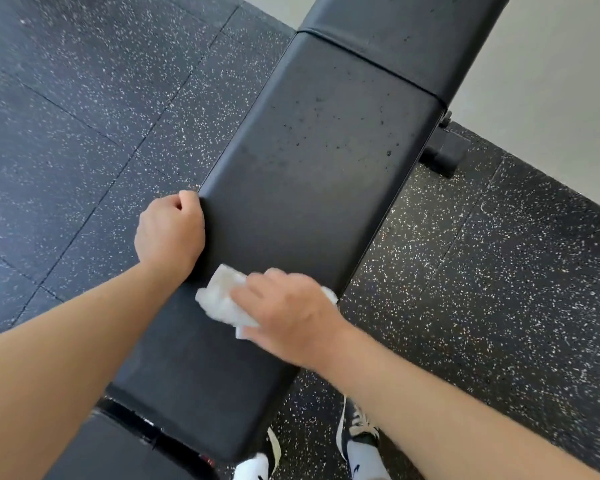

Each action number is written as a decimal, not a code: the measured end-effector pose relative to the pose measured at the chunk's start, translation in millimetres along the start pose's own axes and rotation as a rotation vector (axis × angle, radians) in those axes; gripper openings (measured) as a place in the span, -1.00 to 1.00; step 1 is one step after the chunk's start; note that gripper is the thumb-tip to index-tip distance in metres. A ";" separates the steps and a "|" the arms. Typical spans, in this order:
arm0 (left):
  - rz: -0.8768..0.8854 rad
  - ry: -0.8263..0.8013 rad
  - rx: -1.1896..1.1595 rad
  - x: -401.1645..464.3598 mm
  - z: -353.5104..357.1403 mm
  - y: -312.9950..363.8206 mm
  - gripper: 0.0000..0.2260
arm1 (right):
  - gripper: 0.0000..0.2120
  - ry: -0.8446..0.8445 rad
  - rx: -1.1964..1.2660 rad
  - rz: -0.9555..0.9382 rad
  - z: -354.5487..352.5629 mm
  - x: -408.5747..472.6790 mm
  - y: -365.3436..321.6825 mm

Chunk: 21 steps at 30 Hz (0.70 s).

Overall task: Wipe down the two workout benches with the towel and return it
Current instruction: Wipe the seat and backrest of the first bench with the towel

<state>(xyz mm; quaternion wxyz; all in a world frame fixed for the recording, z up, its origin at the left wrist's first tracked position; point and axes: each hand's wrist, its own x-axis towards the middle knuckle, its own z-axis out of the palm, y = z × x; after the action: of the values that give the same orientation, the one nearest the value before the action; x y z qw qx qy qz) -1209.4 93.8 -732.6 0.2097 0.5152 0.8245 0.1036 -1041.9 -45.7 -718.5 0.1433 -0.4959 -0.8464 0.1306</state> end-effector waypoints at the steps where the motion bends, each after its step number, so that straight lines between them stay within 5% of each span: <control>1: -0.006 0.002 0.007 0.8 0.5 -0.2 -0.62 | -0.54 0.004 -0.059 0.026 -8.5 6.0 18.8; 6: -0.026 0.019 0.053 2.1 0.7 2.7 -0.59 | -0.66 0.274 0.064 0.607 -61.3 33.0 148.9; 9: -0.028 0.040 0.054 2.3 1.1 3.7 -0.61 | -0.70 0.344 0.018 0.766 -61.5 48.3 160.0; 13: -0.031 0.048 0.060 1.8 0.9 2.8 -0.62 | -0.53 0.270 -0.008 0.570 -33.1 62.7 82.7; 16: -0.055 0.027 0.066 2.7 -0.1 4.9 -0.63 | -0.60 0.174 0.029 0.315 -7.1 62.2 22.6; 21: -0.065 -0.002 0.076 3.5 -0.3 4.7 -0.65 | -0.62 0.160 0.110 0.135 -11.3 55.6 44.2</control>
<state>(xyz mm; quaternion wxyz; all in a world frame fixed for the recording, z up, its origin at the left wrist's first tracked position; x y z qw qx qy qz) -1207.1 99.1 -731.4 0.1941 0.4958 0.8439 0.0651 -1028.2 25.0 -717.9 0.2282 -0.5519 -0.7886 0.1465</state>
